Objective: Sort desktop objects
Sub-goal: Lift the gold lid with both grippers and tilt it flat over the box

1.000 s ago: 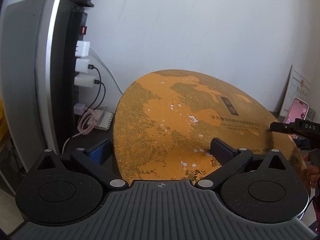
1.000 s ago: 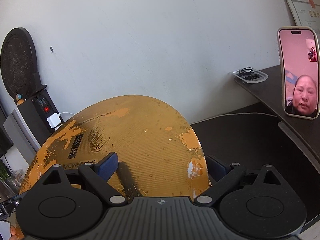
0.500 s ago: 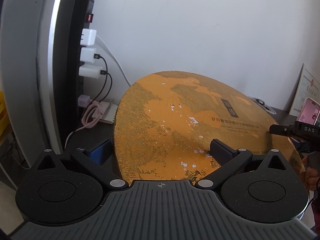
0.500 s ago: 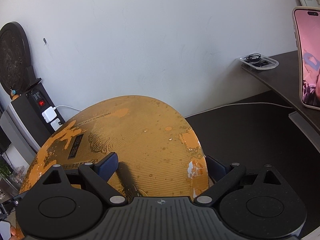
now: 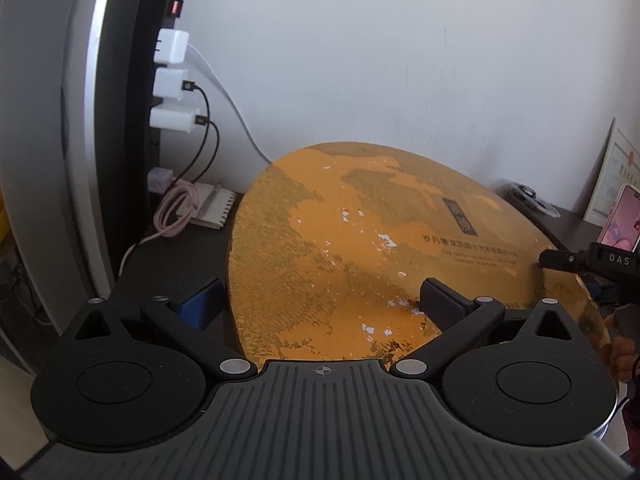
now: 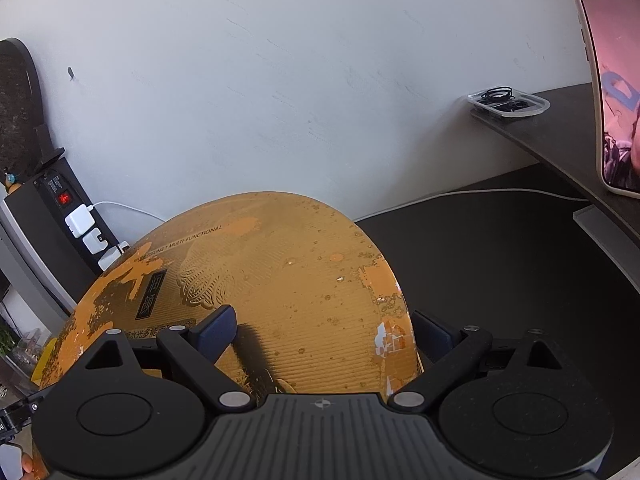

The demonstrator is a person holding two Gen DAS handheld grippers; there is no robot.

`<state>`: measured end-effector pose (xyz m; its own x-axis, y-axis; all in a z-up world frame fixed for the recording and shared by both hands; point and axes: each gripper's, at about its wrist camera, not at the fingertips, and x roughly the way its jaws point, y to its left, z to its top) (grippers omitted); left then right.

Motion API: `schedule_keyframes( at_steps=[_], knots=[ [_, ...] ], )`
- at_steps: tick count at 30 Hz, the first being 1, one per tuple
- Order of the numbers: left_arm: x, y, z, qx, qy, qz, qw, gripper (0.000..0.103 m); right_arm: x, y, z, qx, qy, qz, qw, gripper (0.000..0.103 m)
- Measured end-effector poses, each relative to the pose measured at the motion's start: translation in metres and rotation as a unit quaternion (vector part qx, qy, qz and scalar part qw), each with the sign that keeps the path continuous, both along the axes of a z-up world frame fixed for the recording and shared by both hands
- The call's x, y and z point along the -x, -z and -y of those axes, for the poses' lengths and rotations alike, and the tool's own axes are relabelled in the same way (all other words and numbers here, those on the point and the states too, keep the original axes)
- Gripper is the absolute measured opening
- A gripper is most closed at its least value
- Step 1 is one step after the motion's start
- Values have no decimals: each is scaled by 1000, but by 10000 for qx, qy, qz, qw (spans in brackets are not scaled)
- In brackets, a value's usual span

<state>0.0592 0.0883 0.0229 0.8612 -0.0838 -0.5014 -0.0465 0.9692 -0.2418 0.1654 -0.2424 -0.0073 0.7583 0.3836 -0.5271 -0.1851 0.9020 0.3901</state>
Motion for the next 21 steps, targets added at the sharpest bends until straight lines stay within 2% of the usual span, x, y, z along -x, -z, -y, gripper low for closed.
schedule_keyframes(
  at_steps=[21],
  knots=[
    [-29,26,-9,190,23,-195,9996,102,-20,20,-3,69,79,-234,9997,96]
  ],
)
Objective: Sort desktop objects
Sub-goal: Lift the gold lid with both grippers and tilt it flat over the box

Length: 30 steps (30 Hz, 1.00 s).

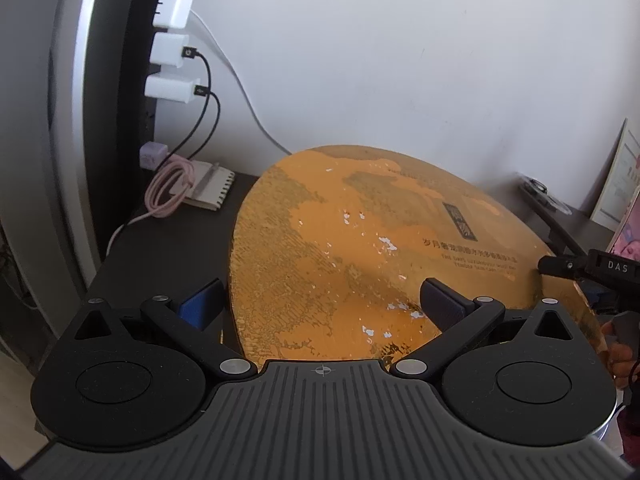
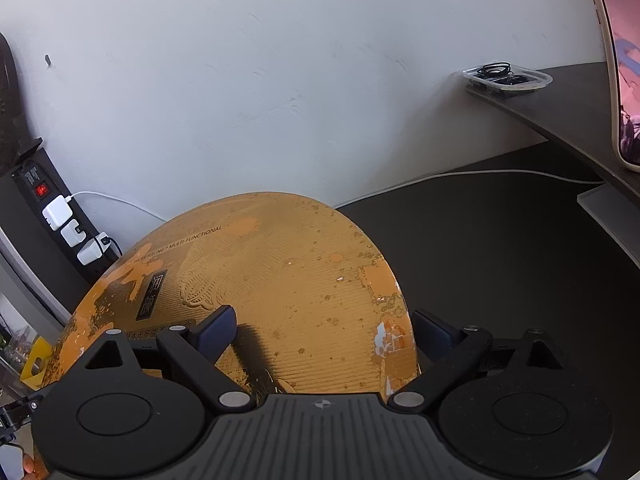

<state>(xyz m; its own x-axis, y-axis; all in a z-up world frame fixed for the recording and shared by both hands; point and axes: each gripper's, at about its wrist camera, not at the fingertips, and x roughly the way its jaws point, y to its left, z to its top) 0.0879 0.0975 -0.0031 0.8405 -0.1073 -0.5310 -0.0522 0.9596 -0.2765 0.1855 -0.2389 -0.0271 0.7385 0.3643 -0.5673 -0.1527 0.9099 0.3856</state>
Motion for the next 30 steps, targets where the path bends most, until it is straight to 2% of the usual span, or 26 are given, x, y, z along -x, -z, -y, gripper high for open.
schedule_keyframes(
  at_steps=[26,30],
  knots=[
    [-8,14,-5,87,-7,-237,9997,102,-6,-5,-14,299,115,-168,9993,96],
    [-8,15,-4,39,46,-225,9997,102,-7,-7,-8,147,173,-239,9995,96]
  ],
)
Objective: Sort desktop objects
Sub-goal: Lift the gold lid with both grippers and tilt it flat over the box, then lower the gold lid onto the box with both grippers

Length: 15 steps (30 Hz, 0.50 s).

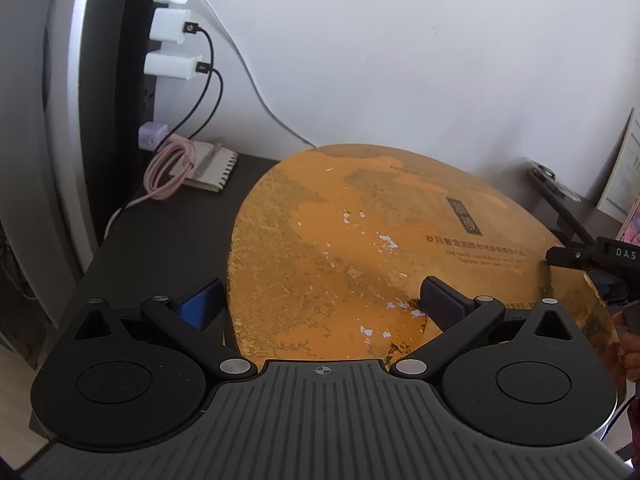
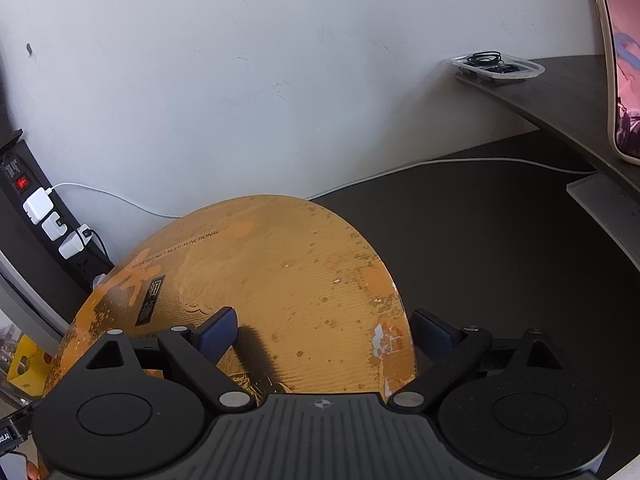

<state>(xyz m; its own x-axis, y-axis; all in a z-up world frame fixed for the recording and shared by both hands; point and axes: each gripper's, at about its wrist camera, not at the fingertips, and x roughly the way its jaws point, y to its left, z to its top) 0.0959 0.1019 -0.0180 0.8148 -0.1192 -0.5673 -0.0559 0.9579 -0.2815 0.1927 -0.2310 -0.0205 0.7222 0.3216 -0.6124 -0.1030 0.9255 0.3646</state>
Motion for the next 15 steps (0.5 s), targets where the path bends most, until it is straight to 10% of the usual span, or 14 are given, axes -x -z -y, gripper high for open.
schedule_keyframes(
  at_steps=[8,15],
  knots=[
    [39,-44,10,-490,98,267,9984,102,63,-45,7,116,-40,655,9978,100],
    [106,-59,56,-2138,-113,201,9766,103,156,-61,0,378,-435,1254,9904,102]
  ],
)
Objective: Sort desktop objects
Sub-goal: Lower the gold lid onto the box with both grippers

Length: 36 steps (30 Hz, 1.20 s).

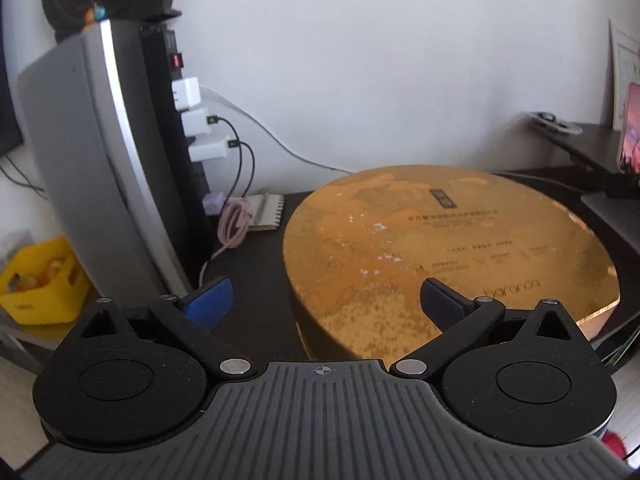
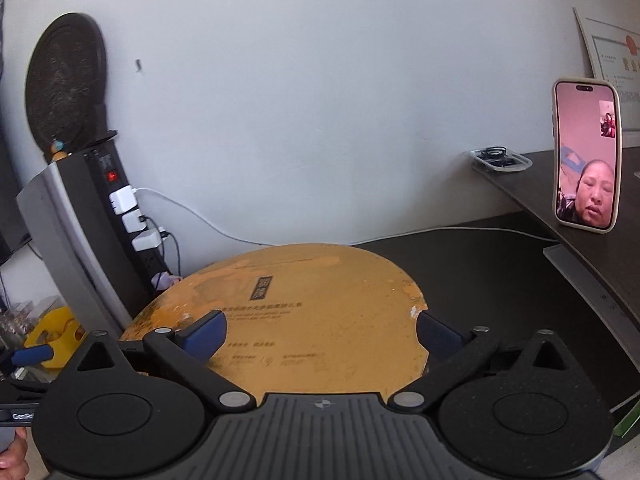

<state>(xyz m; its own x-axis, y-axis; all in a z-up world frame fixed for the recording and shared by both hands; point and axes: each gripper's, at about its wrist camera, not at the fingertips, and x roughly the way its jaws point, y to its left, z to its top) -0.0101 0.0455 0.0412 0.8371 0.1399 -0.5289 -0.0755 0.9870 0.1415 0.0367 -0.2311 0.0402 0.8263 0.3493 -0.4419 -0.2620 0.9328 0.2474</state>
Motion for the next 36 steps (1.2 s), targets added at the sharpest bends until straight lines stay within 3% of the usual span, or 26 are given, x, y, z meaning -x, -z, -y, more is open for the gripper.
schedule_keyframes(
  at_steps=[2,5,12,15,17,20,30,36],
  knots=[
    [14,4,6,-283,27,15,9996,103,18,2,-7,87,0,93,9999,102],
    [26,6,6,-378,-27,2,9993,103,36,7,-18,261,41,164,9995,101],
    [30,16,-9,-206,-372,-208,9989,103,55,16,-49,790,-318,185,9962,96],
    [24,21,-17,-81,-503,-307,9982,103,59,17,-59,955,-457,227,9941,87],
    [21,25,-20,7,-548,-358,9979,103,61,19,-64,1037,-503,229,9931,71],
    [15,29,-24,142,-558,-432,9974,103,58,21,-67,1064,-568,155,9926,57],
    [0,32,-26,226,-507,-438,9975,102,56,24,-66,1063,-529,61,9929,58],
    [-8,38,-28,91,-634,-495,9967,102,53,25,-63,1046,-505,29,9932,58]
  ],
)
